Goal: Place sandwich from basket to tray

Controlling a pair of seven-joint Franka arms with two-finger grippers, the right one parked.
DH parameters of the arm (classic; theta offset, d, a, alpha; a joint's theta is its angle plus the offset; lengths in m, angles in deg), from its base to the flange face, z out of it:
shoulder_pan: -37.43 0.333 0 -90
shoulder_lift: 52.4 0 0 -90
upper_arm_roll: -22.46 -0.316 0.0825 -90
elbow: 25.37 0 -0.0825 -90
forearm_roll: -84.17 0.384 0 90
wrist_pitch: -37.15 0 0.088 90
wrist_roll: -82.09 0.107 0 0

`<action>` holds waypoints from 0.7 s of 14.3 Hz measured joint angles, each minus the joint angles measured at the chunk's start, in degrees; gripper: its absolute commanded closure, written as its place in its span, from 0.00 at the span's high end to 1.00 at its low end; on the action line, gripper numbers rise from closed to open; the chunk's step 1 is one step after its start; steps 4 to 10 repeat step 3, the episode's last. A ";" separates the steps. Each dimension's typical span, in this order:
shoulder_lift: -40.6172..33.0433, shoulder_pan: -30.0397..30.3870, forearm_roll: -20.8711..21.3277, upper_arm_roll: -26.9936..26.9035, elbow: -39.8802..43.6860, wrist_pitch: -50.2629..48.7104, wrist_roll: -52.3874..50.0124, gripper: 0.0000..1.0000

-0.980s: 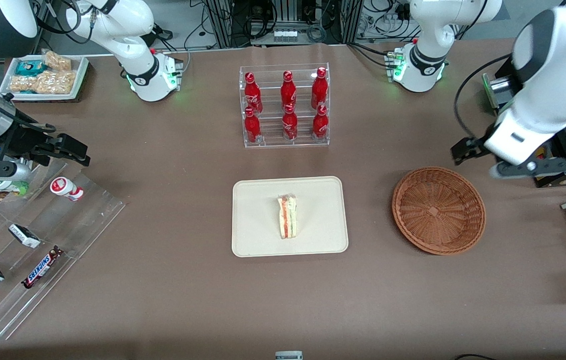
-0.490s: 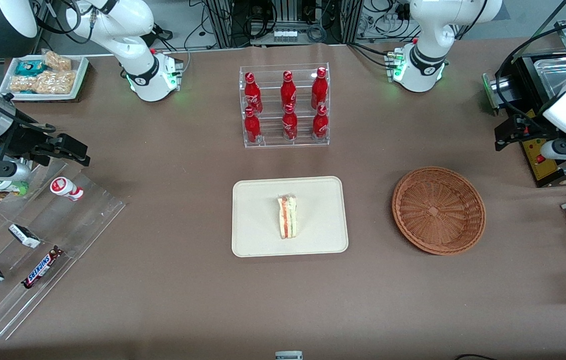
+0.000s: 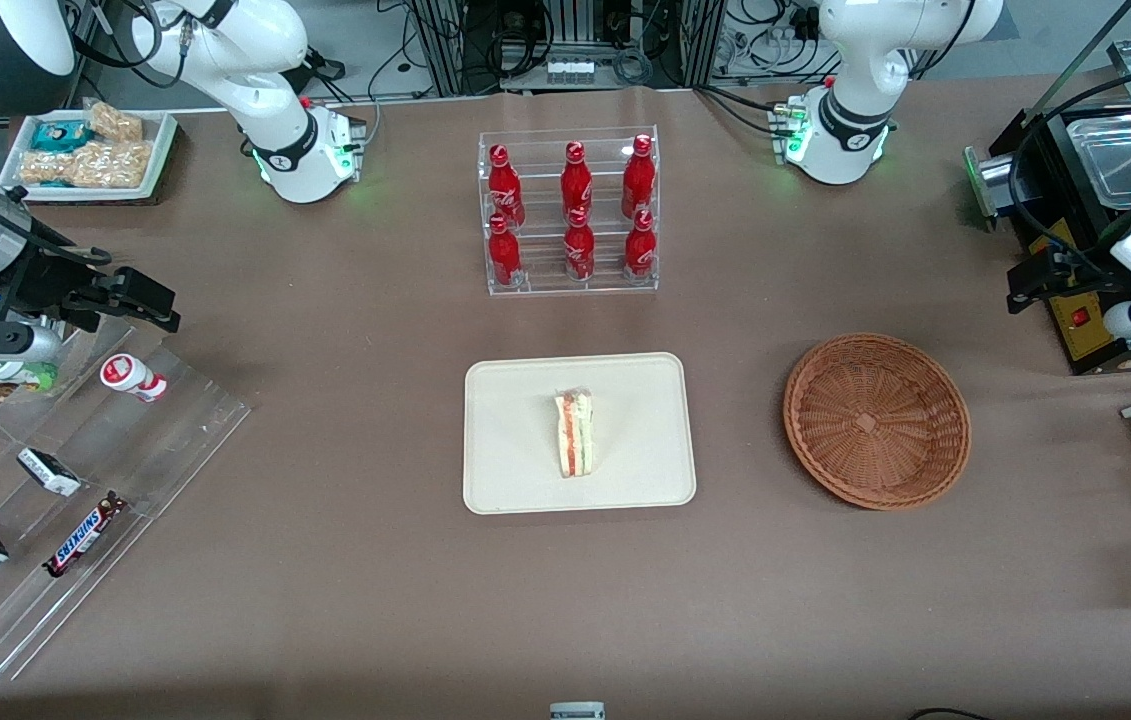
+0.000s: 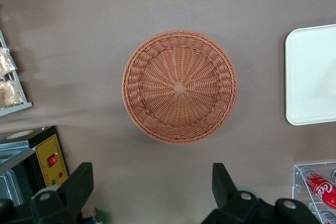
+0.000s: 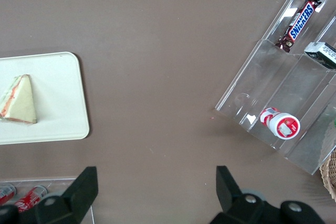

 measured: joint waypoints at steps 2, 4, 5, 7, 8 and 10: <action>0.11 -0.03 0.00 0.28 0.00 -0.82 -0.01 1.00; 0.18 -0.03 0.00 0.32 0.00 -1.13 -0.01 1.00; 0.18 -0.03 0.00 0.32 0.00 -1.13 -0.01 1.00; 0.18 -0.03 0.00 0.32 0.00 -1.13 -0.01 1.00; 0.18 -0.03 0.00 0.32 0.00 -1.13 -0.01 1.00; 0.18 -0.03 0.00 0.32 0.00 -1.13 -0.01 1.00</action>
